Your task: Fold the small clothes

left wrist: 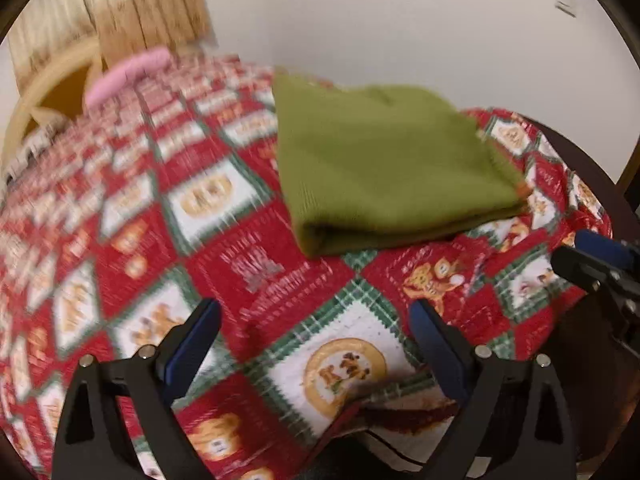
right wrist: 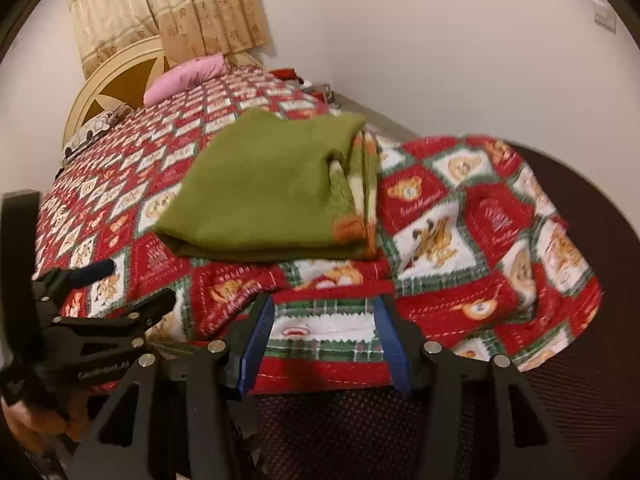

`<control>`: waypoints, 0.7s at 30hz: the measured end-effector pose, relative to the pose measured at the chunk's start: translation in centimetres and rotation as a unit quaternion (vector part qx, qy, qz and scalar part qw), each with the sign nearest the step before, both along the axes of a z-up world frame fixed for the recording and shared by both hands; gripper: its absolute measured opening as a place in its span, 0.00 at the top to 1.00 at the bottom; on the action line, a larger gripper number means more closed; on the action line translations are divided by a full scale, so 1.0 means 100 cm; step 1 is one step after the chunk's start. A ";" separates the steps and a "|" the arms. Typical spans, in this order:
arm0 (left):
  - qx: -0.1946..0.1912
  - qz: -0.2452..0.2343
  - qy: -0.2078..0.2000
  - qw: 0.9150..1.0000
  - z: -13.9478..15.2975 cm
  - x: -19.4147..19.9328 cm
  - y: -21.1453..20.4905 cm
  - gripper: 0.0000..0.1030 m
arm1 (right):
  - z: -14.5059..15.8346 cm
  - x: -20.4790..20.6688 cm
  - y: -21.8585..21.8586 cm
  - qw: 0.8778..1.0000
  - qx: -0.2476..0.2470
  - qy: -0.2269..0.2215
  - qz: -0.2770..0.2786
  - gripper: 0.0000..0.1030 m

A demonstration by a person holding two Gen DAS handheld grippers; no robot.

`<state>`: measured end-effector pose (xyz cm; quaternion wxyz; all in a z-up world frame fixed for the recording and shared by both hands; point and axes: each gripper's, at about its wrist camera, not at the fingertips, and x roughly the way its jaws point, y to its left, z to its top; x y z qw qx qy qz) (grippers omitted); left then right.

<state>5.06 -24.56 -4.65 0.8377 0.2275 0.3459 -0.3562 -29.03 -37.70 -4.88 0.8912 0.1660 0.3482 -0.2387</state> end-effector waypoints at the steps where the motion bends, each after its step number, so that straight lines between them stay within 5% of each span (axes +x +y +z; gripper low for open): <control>1: -0.005 0.001 -0.012 1.000 0.006 -0.003 0.003 0.04 | 0.005 -0.001 0.004 1.000 -0.010 -0.005 0.000 0.48; 6: -0.044 0.013 -0.058 0.997 0.036 -0.018 0.013 0.00 | 0.045 -0.017 0.028 0.996 -0.071 -0.057 0.012 0.33; 21: -0.144 0.024 -0.191 0.971 0.098 -0.061 0.039 0.00 | 0.124 -0.072 0.071 0.955 -0.203 -0.211 -0.037 0.21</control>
